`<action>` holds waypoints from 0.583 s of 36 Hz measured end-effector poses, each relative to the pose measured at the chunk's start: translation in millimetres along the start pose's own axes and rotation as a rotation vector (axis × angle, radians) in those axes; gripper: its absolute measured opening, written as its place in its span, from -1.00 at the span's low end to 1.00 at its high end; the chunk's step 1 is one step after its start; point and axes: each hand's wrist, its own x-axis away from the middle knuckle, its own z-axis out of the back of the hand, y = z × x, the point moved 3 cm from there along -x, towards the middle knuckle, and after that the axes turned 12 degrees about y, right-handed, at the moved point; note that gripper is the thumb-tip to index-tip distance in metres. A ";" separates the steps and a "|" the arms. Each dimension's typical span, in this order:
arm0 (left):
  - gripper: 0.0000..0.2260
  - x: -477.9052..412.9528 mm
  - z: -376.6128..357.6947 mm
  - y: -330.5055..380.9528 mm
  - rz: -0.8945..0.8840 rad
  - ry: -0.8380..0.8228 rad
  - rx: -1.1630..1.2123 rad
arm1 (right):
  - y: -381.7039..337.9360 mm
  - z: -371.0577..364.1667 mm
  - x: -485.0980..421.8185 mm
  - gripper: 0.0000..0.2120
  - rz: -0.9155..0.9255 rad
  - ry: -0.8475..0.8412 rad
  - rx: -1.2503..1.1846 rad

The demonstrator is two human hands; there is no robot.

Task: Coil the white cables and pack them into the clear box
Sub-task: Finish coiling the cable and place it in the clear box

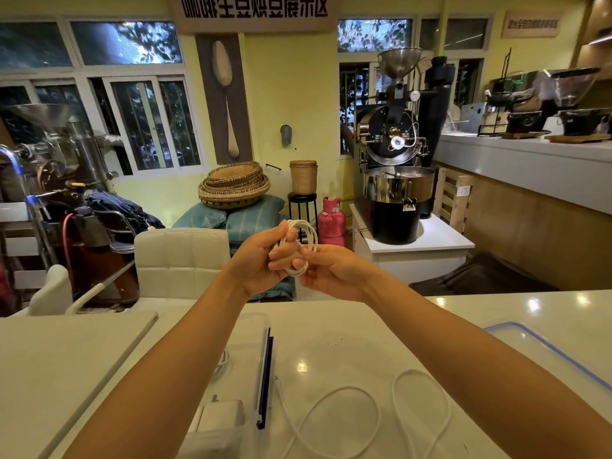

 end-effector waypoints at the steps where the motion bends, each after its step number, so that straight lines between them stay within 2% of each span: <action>1: -0.81 0.1 -0.3 0.0 0.013 -0.034 0.017 | 1.0 0.2 -0.3 -0.79 -0.011 -0.013 0.016; 7: -0.77 -0.1 -2.7 0.0 0.094 -0.179 0.146 | 1.4 -2.6 -1.8 -0.73 -0.051 -0.112 -0.076; 11: -0.69 1.9 -7.8 -3.1 0.137 -0.232 0.193 | 0.1 -1.6 -3.7 -0.74 -0.034 -0.080 -0.093; 17: -0.63 10.7 -5.1 -8.6 0.091 -0.103 0.139 | -0.5 -1.5 -7.8 -0.76 -0.005 -0.051 -0.112; 21: -0.63 15.8 -4.7 -9.5 0.104 -0.080 0.137 | -0.2 -3.0 -6.6 -0.76 0.003 -0.054 -0.076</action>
